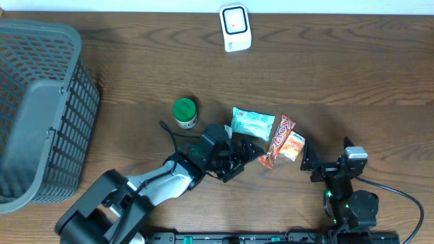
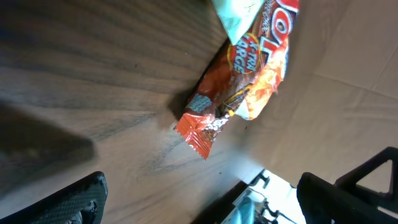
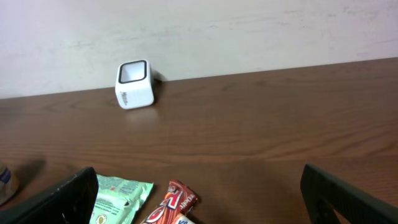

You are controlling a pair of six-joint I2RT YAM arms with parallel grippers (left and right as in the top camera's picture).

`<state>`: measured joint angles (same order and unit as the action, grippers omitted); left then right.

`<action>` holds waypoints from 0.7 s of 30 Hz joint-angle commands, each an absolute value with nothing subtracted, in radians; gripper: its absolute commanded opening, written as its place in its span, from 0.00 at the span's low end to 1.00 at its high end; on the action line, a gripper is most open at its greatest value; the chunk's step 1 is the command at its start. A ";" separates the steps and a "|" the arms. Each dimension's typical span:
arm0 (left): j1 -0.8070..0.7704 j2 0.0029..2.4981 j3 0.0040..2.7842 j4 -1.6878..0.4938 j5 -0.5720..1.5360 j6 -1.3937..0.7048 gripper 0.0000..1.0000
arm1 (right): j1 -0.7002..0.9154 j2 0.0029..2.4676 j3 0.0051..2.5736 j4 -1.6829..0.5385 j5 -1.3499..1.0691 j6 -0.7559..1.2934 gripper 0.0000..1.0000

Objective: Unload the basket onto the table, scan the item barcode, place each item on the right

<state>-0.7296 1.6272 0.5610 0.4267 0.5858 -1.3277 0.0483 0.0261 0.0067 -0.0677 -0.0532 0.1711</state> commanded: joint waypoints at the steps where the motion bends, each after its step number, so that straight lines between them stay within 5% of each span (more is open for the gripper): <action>1: -0.741 1.679 0.559 0.478 0.603 -1.415 0.98 | 0.054 0.026 0.006 -0.071 -0.058 0.156 0.99; 21: -0.768 1.902 0.562 0.751 0.532 -1.556 0.98 | 0.054 0.026 0.006 -0.071 -0.058 0.156 0.99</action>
